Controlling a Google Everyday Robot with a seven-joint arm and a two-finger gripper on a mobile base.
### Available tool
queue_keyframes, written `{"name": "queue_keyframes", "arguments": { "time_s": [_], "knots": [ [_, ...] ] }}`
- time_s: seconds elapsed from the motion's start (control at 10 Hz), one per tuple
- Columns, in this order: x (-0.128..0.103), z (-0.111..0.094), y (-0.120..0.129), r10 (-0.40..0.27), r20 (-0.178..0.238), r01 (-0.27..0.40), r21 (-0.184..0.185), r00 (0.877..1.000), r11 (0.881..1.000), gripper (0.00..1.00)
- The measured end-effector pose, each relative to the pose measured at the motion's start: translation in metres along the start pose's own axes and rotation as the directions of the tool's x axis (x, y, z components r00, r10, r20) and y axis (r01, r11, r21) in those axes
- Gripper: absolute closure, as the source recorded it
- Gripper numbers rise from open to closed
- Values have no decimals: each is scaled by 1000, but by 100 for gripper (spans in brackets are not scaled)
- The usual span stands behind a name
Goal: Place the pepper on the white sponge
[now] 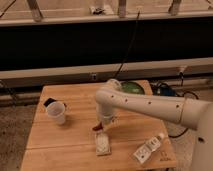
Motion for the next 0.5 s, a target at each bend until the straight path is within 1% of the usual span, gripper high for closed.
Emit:
{"name": "queue_keyframes", "arguments": {
  "time_s": [0.2, 0.5],
  "knots": [
    [-8, 5, 9, -10, -2, 10, -3, 1000, 1000, 100],
    [-12, 10, 22, -19, -4, 19, -1, 1000, 1000, 100]
  ]
}}
